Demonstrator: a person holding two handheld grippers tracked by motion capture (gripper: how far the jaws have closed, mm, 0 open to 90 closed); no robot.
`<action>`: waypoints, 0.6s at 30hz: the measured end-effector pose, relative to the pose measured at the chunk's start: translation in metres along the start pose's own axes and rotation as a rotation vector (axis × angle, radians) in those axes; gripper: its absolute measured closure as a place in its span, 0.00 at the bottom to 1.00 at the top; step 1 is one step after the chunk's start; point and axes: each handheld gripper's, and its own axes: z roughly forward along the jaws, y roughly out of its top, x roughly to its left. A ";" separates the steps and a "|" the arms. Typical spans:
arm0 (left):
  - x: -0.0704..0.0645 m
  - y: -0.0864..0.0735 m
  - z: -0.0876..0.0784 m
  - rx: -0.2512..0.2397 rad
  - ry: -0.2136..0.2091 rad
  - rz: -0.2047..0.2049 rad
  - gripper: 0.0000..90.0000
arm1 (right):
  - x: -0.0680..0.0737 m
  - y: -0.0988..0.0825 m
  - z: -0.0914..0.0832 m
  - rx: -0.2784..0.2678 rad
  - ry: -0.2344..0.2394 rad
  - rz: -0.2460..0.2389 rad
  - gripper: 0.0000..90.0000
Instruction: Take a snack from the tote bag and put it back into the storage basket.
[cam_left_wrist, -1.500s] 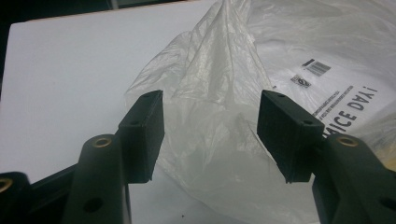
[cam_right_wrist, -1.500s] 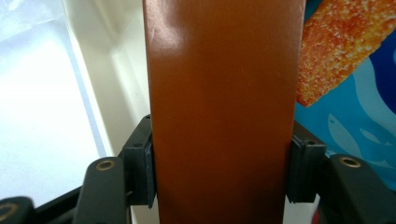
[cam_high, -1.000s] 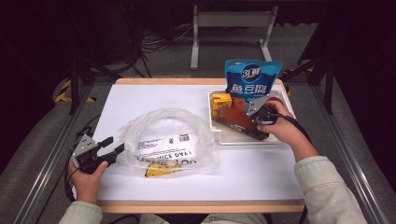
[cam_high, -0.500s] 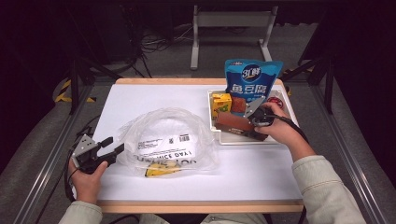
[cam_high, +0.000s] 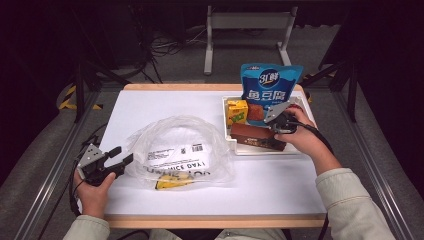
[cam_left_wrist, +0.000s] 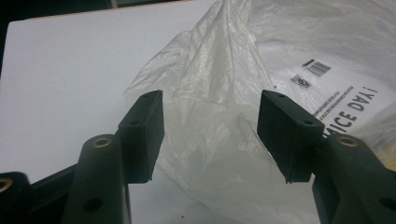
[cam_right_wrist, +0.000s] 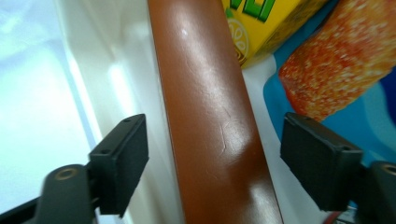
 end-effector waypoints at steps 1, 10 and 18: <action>0.000 0.000 0.000 0.000 0.000 0.003 0.47 | 0.000 0.000 -0.002 -0.004 -0.001 -0.004 0.33; 0.000 0.001 0.002 0.001 -0.003 0.008 0.47 | 0.007 -0.001 -0.025 -0.030 0.009 0.014 0.90; 0.000 0.002 0.002 0.000 -0.002 0.007 0.47 | 0.011 -0.007 -0.026 0.012 0.041 0.005 1.00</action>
